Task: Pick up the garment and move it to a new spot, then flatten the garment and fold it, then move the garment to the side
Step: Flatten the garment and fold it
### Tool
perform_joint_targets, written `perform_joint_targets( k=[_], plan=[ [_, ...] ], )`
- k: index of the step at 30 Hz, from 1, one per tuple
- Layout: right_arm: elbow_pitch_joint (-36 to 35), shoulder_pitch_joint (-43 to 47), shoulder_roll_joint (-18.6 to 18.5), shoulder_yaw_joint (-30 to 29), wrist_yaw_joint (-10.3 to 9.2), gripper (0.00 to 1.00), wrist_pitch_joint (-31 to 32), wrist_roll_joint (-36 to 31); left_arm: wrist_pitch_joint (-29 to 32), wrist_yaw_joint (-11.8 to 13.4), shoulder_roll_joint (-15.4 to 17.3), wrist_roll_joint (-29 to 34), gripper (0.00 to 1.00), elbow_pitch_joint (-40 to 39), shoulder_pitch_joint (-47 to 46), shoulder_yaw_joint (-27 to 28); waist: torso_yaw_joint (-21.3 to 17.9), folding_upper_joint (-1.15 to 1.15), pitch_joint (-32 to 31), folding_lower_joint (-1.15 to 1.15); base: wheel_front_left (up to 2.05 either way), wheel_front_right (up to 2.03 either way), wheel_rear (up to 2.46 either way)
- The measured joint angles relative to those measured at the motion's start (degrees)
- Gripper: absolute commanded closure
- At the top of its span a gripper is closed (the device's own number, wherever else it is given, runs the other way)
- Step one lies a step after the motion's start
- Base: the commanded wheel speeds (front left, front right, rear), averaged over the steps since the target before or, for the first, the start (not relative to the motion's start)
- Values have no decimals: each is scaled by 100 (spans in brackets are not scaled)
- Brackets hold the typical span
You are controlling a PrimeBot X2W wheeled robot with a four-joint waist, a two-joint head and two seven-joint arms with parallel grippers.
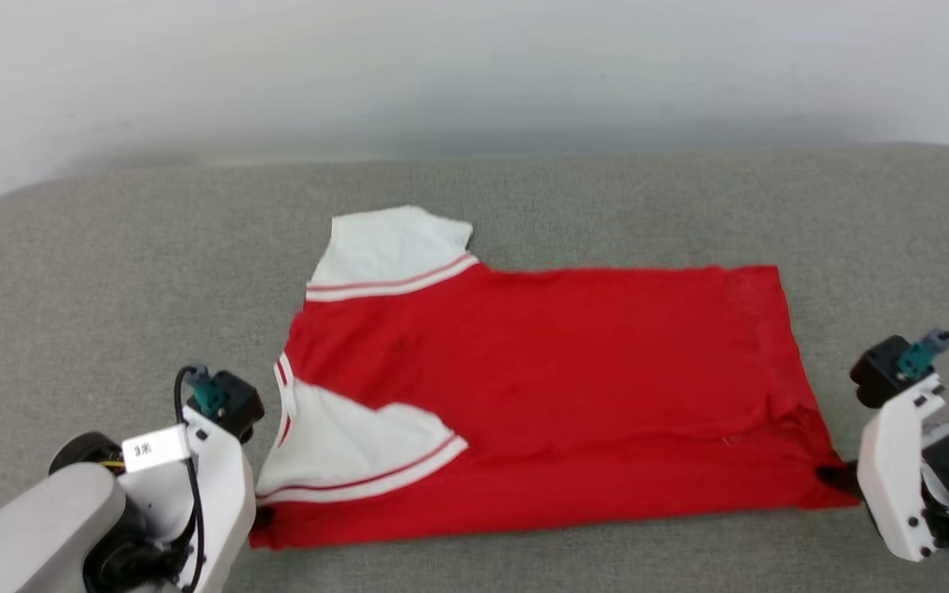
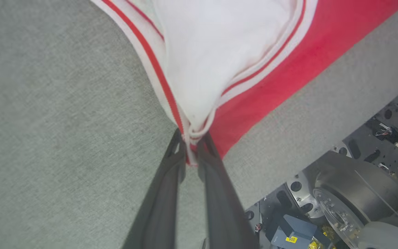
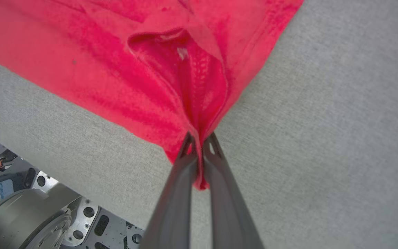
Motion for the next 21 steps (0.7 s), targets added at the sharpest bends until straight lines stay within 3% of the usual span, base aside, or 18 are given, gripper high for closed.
perform_joint_targets(
  k=[8,17,18,19,20,21],
  plan=[
    [-335,591,-489,-119,0,100,-33,276,1,189,276,-224,100,-588,572,-81,-15,0,-147,0,0,0,0],
    [3,886,-82,-190,0,100,-59,87,-233,313,148,-310,100,-265,861,-152,-66,0,52,0,0,0,0],
    [42,898,-31,-225,0,61,-109,80,-304,328,122,-315,75,-229,860,-104,-65,0,49,0,0,0,0],
    [63,902,-3,-255,0,8,-159,32,-382,330,114,-311,0,-210,859,-69,-60,0,39,0,0,0,0],
    [59,905,11,-296,0,0,-223,-1,-398,324,114,-349,0,-200,857,-46,-54,0,20,0,0,0,0],
    [51,908,27,-355,0,0,-305,-12,-428,305,126,-383,0,-199,856,-16,-50,0,-5,0,0,0,0]
  ],
)
